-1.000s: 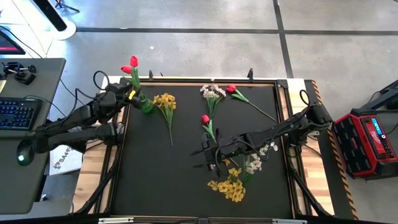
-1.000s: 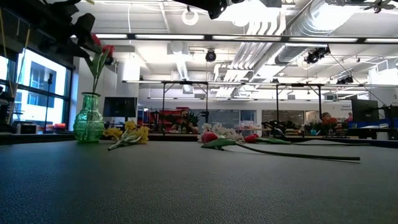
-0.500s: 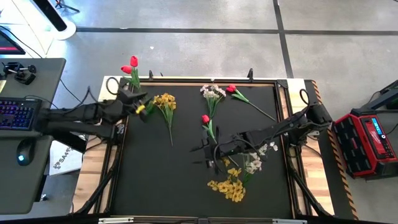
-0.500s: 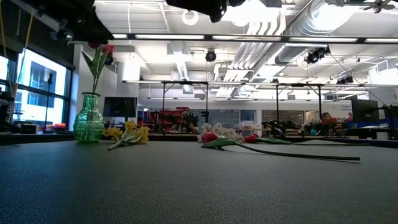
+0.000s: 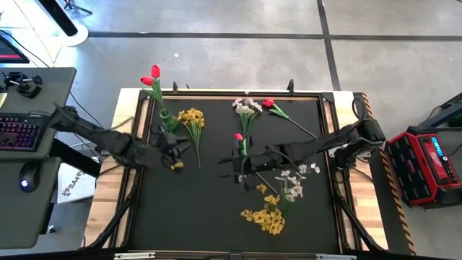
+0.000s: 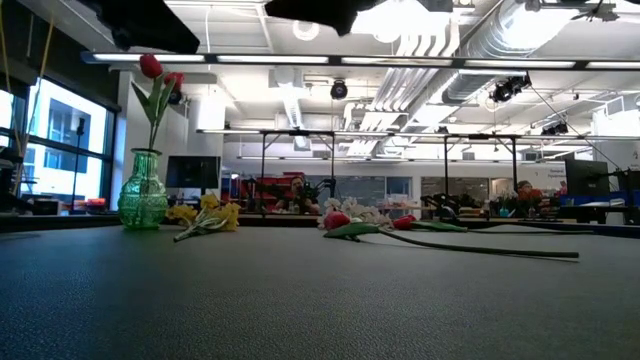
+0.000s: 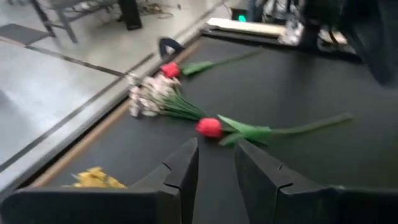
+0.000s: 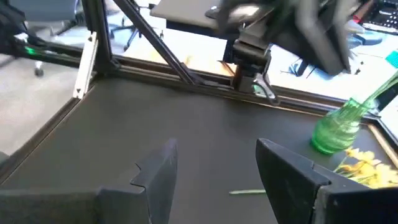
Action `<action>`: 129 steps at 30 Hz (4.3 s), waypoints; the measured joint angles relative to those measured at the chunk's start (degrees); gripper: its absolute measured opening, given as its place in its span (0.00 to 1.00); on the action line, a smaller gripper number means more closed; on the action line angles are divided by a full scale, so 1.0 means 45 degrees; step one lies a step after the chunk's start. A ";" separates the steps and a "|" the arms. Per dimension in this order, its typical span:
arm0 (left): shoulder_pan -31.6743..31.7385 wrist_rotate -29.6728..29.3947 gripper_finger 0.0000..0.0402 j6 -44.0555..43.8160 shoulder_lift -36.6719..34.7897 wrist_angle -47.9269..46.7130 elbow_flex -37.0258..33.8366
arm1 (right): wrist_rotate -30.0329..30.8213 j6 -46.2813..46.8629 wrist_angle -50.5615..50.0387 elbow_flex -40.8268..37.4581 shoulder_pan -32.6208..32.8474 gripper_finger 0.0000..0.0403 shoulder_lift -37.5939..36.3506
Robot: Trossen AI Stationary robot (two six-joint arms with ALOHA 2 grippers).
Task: Sort flowers into vase by color
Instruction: Move the yellow vase to the middle right of the table
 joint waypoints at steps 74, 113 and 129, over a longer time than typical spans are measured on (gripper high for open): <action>-0.1664 -0.2769 0.22 -0.1260 0.5091 0.1810 -0.0019 | 0.0902 1.4706 -1.0806 0.8207 0.8302 0.56 0.1511; -0.0323 -0.2054 0.22 0.1062 0.5087 0.2221 -0.0019 | 0.5631 2.4103 -1.9430 0.8199 1.1406 0.56 0.5489; -0.0193 -0.1240 0.22 0.0820 0.5087 0.2833 -0.0015 | 0.8317 2.2687 -1.7159 0.4747 1.1528 0.84 0.5611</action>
